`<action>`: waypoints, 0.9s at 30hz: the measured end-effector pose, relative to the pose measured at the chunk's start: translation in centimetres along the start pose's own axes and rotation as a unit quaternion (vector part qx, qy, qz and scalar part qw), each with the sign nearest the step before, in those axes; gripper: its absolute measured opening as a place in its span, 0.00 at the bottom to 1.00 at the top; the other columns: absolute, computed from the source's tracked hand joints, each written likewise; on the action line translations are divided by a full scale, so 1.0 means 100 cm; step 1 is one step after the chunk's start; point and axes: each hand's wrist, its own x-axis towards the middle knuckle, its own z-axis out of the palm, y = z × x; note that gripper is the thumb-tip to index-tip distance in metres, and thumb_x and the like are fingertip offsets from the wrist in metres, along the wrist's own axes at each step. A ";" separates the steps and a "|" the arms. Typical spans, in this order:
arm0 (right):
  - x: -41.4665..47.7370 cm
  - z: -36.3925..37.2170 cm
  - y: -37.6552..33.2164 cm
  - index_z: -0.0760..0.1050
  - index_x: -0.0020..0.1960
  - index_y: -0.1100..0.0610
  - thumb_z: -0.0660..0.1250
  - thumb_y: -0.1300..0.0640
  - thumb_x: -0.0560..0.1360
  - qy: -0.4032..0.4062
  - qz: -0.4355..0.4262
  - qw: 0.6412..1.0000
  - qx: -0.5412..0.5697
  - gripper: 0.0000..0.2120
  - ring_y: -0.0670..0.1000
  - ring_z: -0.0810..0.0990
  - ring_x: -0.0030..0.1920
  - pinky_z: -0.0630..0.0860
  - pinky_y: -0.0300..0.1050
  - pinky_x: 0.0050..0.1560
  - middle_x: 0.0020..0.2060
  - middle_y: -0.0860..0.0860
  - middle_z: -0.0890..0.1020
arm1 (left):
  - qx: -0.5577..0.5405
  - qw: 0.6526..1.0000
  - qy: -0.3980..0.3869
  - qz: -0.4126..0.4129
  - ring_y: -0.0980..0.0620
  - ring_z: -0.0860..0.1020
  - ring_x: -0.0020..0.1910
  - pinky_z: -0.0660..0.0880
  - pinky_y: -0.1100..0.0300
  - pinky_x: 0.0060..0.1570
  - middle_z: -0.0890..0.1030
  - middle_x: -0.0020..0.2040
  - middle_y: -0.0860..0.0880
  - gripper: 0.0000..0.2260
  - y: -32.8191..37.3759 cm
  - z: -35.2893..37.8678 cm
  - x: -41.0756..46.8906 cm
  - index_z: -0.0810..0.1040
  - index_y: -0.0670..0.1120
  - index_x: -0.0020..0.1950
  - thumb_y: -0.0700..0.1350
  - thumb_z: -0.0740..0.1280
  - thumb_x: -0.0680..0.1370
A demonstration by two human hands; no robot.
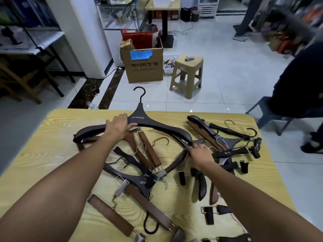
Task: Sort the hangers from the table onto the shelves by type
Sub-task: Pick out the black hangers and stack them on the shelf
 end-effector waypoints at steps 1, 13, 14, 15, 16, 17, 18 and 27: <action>-0.001 0.000 -0.002 0.64 0.71 0.55 0.59 0.59 0.78 0.005 -0.012 1.000 -0.004 0.21 0.58 0.66 0.67 0.63 0.51 0.66 0.66 0.55 0.70 | -0.004 1.000 0.002 -0.002 0.42 0.73 0.56 0.68 0.43 0.57 0.75 0.55 0.44 0.23 0.001 0.000 -0.004 0.68 0.42 0.56 0.62 0.56 0.77; 0.013 0.014 -0.051 0.67 0.68 0.54 0.59 0.53 0.80 0.031 -0.169 0.985 0.001 0.18 0.59 0.67 0.64 0.63 0.52 0.64 0.63 0.55 0.71 | -0.015 0.996 0.012 -0.086 0.41 0.72 0.59 0.68 0.43 0.57 0.74 0.58 0.42 0.21 -0.025 -0.002 -0.039 0.67 0.41 0.57 0.59 0.57 0.79; 0.015 0.016 -0.060 0.67 0.68 0.55 0.60 0.52 0.80 0.025 -0.179 0.984 -0.003 0.18 0.59 0.67 0.64 0.63 0.53 0.64 0.63 0.56 0.71 | -0.017 0.995 0.012 -0.093 0.41 0.72 0.59 0.67 0.43 0.57 0.74 0.58 0.42 0.22 -0.029 -0.001 -0.041 0.67 0.41 0.57 0.59 0.56 0.79; 0.017 0.019 -0.068 0.67 0.68 0.55 0.59 0.50 0.80 0.019 -0.185 0.983 -0.004 0.18 0.59 0.68 0.63 0.64 0.53 0.63 0.63 0.56 0.71 | -0.021 0.995 0.013 -0.100 0.41 0.72 0.59 0.67 0.43 0.57 0.74 0.58 0.42 0.22 -0.033 -0.001 -0.042 0.68 0.41 0.57 0.60 0.56 0.79; 0.018 0.021 -0.077 0.67 0.67 0.56 0.59 0.50 0.80 0.011 -0.191 0.982 -0.004 0.18 0.59 0.68 0.63 0.64 0.53 0.63 0.63 0.57 0.71 | -0.028 0.994 0.013 -0.108 0.41 0.72 0.59 0.67 0.43 0.57 0.74 0.58 0.42 0.23 -0.037 0.000 -0.044 0.68 0.41 0.57 0.61 0.55 0.78; 0.020 0.024 -0.085 0.66 0.66 0.56 0.60 0.50 0.79 0.005 -0.196 0.981 -0.003 0.18 0.60 0.68 0.63 0.64 0.53 0.63 0.63 0.57 0.72 | -0.034 0.993 0.013 -0.116 0.41 0.72 0.59 0.67 0.43 0.56 0.75 0.57 0.42 0.23 -0.041 0.002 -0.045 0.68 0.41 0.56 0.61 0.55 0.78; 0.021 0.026 -0.093 0.66 0.66 0.56 0.60 0.50 0.79 0.002 -0.201 0.980 -0.002 0.18 0.60 0.69 0.63 0.65 0.53 0.62 0.63 0.57 0.72 | -0.039 0.992 0.014 -0.122 0.41 0.72 0.58 0.67 0.43 0.57 0.75 0.57 0.42 0.24 -0.045 0.003 -0.046 0.68 0.41 0.56 0.62 0.56 0.78; 0.022 0.036 -0.140 0.61 0.67 0.56 0.61 0.30 0.71 -0.041 -0.135 0.989 -0.043 0.38 0.62 0.68 0.62 0.68 0.55 0.59 0.66 0.58 0.66 | -0.046 0.988 0.002 -0.147 0.41 0.72 0.57 0.67 0.43 0.57 0.75 0.55 0.42 0.24 -0.073 0.020 -0.047 0.68 0.41 0.56 0.62 0.56 0.77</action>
